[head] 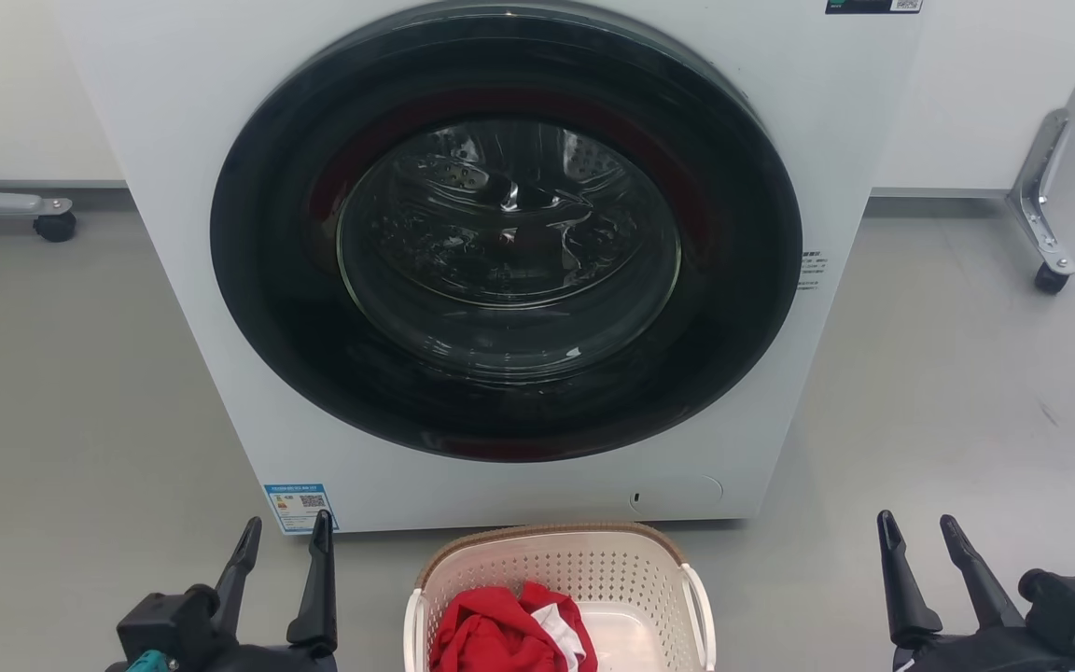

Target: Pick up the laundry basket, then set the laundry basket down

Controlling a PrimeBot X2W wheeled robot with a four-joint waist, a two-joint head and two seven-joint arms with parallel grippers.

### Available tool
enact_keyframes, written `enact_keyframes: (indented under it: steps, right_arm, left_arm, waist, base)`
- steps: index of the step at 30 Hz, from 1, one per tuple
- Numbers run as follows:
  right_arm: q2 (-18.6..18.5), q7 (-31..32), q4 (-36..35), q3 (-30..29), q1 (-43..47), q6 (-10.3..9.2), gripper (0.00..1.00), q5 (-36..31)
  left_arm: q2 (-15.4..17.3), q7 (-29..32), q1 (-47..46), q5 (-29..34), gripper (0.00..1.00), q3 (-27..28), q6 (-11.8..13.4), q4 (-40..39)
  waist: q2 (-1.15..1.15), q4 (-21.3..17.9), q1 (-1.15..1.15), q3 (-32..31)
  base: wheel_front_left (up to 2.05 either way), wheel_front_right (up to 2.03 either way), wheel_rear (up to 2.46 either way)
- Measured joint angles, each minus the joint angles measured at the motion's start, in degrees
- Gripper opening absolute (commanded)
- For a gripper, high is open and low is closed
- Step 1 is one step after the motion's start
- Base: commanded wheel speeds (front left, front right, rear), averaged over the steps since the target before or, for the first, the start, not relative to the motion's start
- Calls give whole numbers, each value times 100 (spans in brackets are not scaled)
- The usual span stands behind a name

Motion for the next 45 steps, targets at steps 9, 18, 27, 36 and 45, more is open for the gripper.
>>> enact_keyframes:
  steps: [9, 18, 27, 36, 45]
  right_arm:
    - [-54, -176, 79, 140, -64, -65, 100, -568]
    - [-90, -334, 177, 278, -68, -121, 100, -1151]
    - [-90, -334, 214, 267, -71, -120, 100, -1155]
    - [-90, -334, 226, 227, -71, -109, 100, -1156]
    - [-90, -334, 215, 193, -70, -89, 100, -1204]
  left_arm:
    - [3, -178, -1, 517, 100, -163, 137, 80]
    - [21, -332, -6, 1137, 100, -313, 237, 182]
    - [22, -332, -41, 1137, 100, -301, 240, 263]
    - [12, -332, -41, 1138, 100, -293, 240, 311]
    - [-26, -332, -41, 1177, 100, -293, 241, 305]
  waist:
    - [0, 7, 0, -14]
    - [0, 29, 0, -11]
    - [0, 42, 0, -7]
    - [0, 41, 0, 3]
    - [0, 43, 0, 70]
  base:
    - [0, 0, 0]
    - [0, 0, 0]
    - [0, 0, 0]
    - [0, 0, 0]
    - [0, 0, 0]
